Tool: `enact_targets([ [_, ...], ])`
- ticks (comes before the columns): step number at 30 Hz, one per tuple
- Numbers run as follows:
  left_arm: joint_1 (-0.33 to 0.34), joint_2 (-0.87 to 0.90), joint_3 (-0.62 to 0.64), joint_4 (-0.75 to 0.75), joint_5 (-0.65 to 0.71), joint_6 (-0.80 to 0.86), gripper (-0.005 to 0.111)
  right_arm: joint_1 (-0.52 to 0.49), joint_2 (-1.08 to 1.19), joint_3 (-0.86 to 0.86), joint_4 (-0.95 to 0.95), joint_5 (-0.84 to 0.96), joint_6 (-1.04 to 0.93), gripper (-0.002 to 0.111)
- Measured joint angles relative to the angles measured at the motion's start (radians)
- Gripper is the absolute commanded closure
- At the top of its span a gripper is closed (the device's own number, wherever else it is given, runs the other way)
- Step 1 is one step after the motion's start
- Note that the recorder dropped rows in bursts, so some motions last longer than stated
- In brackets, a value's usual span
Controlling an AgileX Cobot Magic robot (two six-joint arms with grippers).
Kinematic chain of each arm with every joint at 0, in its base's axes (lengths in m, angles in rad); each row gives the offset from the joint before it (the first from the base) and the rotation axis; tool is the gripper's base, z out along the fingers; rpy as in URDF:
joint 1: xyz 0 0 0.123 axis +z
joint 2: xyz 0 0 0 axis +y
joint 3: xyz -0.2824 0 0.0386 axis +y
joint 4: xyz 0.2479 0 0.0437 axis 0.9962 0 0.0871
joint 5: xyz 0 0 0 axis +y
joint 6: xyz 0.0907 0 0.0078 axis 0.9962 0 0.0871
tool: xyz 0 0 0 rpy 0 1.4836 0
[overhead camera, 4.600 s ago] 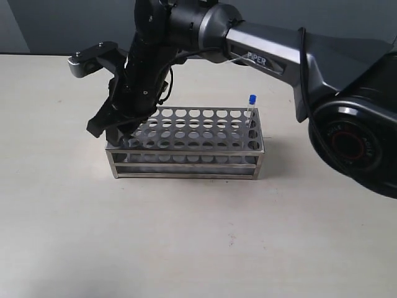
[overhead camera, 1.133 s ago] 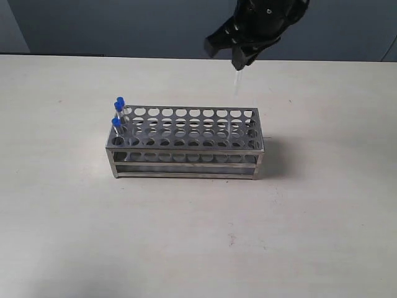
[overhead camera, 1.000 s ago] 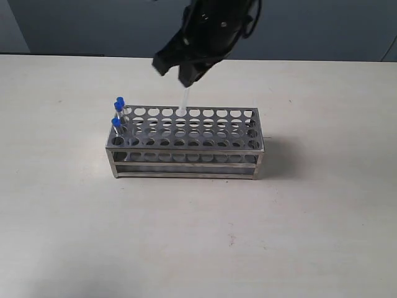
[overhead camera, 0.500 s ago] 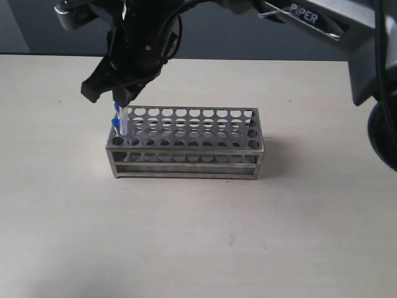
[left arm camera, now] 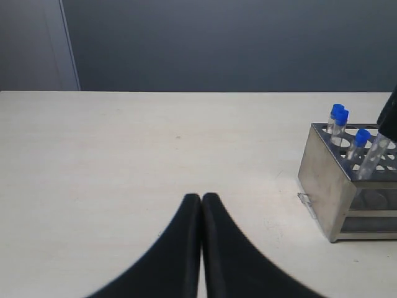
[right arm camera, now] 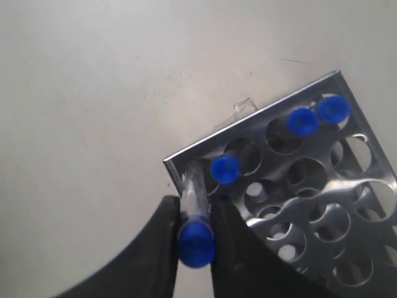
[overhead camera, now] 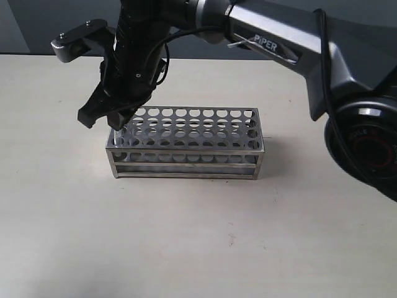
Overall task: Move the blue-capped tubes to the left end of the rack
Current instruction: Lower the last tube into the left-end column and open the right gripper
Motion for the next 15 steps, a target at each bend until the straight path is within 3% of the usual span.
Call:
enact_targets([
  [15,0.000,0.000,0.000,0.000,0.000,0.000,0.106,0.012,0.038,-0.006,-0.007,-0.030,-0.024,0.109],
])
